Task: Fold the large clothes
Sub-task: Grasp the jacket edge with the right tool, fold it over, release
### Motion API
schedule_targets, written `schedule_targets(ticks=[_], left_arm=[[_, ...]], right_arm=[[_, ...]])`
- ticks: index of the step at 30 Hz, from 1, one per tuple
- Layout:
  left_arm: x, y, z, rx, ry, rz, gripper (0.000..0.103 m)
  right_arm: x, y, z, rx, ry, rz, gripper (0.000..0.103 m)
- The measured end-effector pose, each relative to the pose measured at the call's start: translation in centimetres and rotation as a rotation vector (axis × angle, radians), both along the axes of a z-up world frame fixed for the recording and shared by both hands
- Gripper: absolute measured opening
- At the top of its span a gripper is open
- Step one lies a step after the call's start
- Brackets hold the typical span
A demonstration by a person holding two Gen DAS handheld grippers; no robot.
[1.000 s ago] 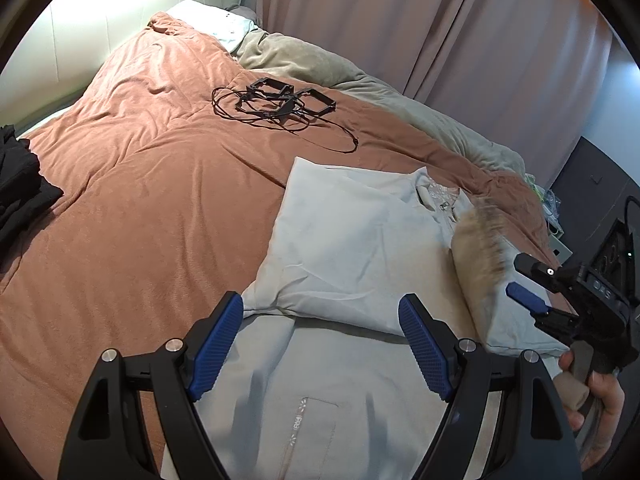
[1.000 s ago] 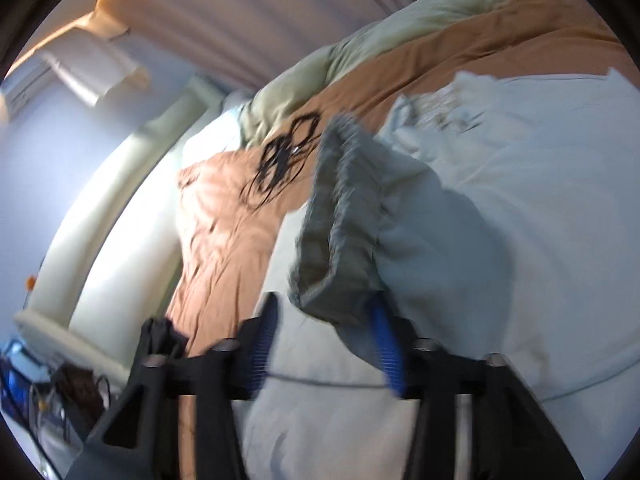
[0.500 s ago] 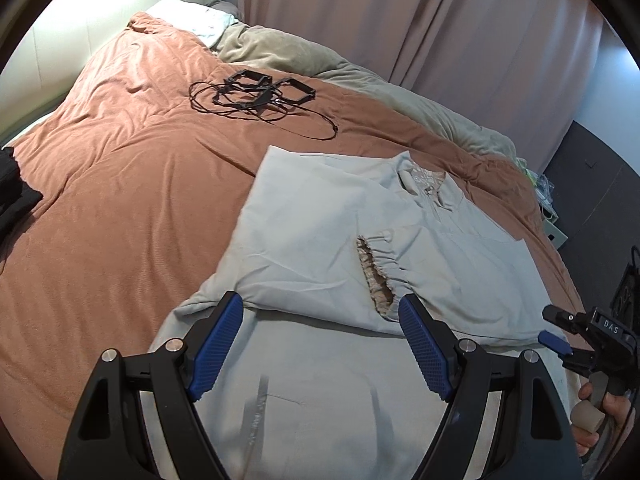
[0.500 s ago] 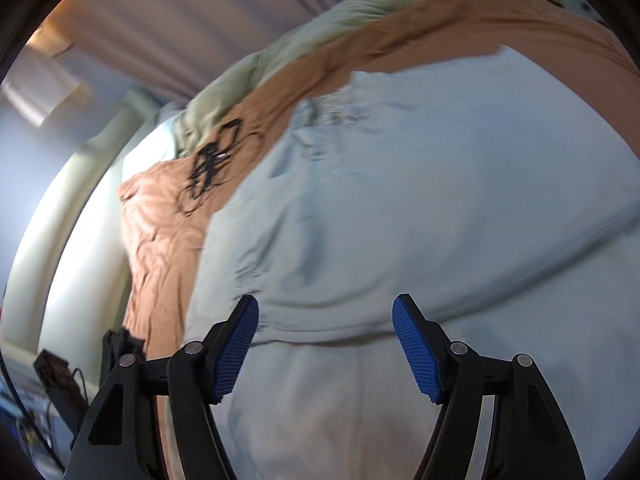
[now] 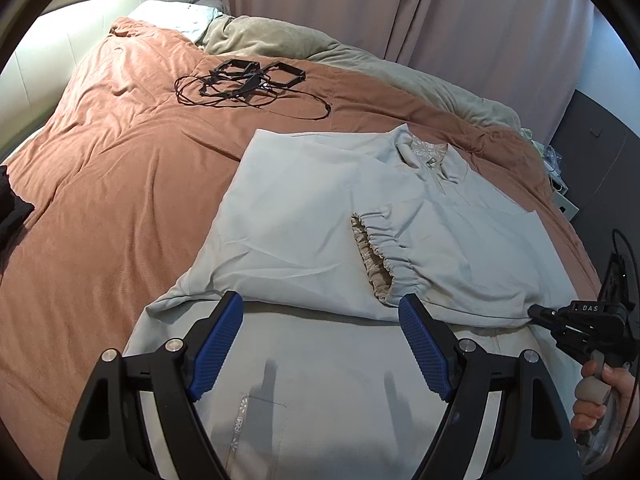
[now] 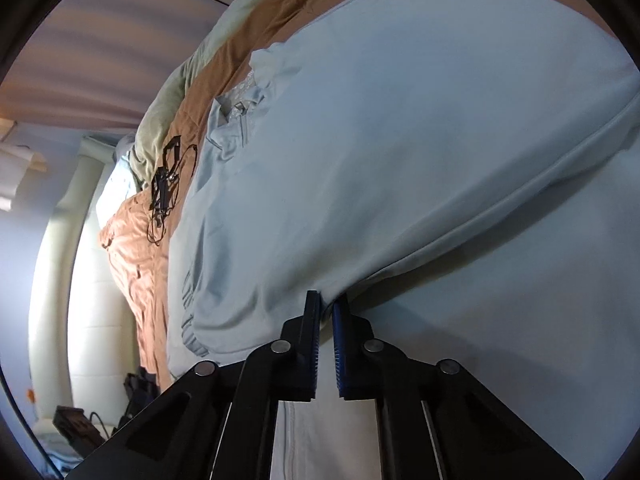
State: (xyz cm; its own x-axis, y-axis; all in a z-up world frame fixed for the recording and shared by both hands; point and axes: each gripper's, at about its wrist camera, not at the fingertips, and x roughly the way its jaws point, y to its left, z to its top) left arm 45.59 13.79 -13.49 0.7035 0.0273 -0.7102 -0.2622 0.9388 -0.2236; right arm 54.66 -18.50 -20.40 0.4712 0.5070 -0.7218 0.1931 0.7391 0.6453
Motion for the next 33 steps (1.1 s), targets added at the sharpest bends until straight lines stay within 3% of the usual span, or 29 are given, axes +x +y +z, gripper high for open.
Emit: schedule_targets(ticks=[6, 8, 9, 10, 11, 15, 18, 21, 23, 26, 33], left_arm=[[-0.9, -0.6, 1.1, 0.006, -0.019, -0.001, 0.081], [-1.2, -0.7, 1.6, 0.012, -0.020, -0.011, 0.081], [-1.5, -0.7, 2.0, 0.010, -0.026, -0.012, 0.081], [-1.8, -0.5, 2.5, -0.001, -0.027, -0.007, 0.081], [-2.4, -0.3, 2.9, -0.021, -0.030, -0.001, 0.081], [-5.3, 0.0, 4.3, -0.041, -0.057, 0.017, 0.081], [-7.9, 0.0, 5.1, -0.025, -0.063, 0.021, 0.093], [-11.2, 0.0, 6.1, -0.028, -0.091, 0.028, 0.095], [-12.9, -0.1, 6.6, -0.022, -0.099, 0.026, 0.096], [-15.6, -0.6, 7.3, -0.009, -0.102, 0.023, 0.100], [-22.5, -1.4, 8.9, 0.001, -0.159, 0.027, 0.100]], right_arm=[[0.6, 1.7, 1.3, -0.033, -0.043, 0.045, 0.007], [-0.2, 2.0, 1.7, -0.065, -0.024, 0.058, 0.014], [-0.6, 1.9, 2.0, -0.072, -0.028, 0.062, 0.023], [-1.4, 1.8, 2.5, -0.072, -0.043, 0.066, 0.045], [-2.3, 1.3, 3.3, -0.074, -0.065, 0.058, 0.060], [-5.8, -1.2, 6.3, -0.093, -0.152, 0.021, 0.067], [-9.3, -3.2, 7.6, -0.102, -0.188, 0.000, 0.070], [-12.5, -4.6, 8.8, -0.126, -0.217, -0.006, 0.073], [-14.5, -5.3, 9.5, -0.151, -0.233, -0.003, 0.084], [-17.8, -6.1, 10.7, -0.180, -0.264, -0.001, 0.088], [-25.2, -8.1, 13.0, -0.228, -0.317, -0.011, 0.090]])
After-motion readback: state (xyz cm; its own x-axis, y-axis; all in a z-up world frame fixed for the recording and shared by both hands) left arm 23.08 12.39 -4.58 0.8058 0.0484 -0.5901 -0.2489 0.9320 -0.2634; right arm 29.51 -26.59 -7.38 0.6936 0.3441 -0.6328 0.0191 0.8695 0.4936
